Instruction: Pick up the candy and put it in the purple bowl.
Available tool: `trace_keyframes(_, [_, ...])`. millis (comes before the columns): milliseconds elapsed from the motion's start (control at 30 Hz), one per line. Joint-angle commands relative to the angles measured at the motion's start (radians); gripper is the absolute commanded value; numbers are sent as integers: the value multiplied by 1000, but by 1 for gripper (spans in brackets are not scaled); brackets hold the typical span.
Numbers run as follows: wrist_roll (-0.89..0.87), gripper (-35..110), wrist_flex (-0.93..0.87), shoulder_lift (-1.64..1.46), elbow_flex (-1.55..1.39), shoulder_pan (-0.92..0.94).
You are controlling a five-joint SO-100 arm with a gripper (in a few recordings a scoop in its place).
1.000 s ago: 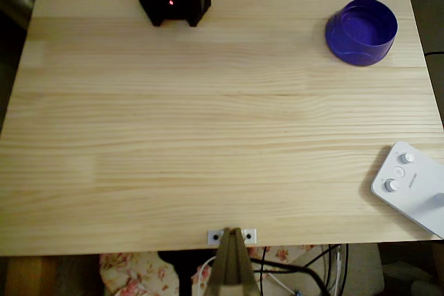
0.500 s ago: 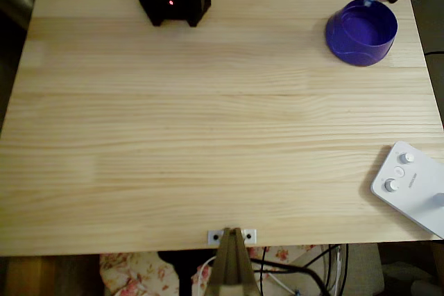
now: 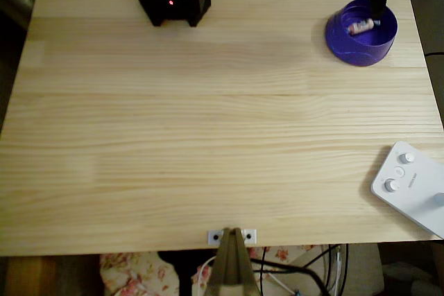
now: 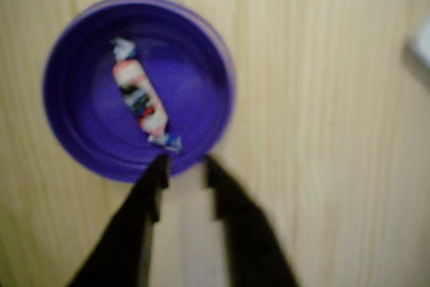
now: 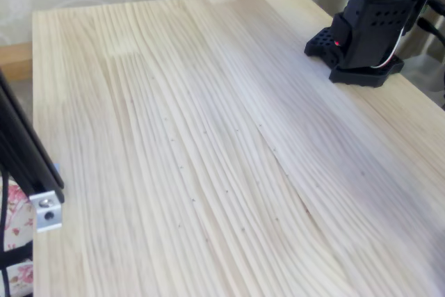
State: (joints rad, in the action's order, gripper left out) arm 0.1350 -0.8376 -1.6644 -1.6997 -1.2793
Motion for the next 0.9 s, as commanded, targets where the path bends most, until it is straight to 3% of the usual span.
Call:
trace_keyframes(0, [23, -1, -49, -160, 48, 51])
trace_keyframes(200, [124, -1, -146, -227, 100, 155])
trace_keyframes(567, [124, -1, -356, -457, 18, 391])
trace_keyframes(867, [55, -1, -402, -657, -158, 761])
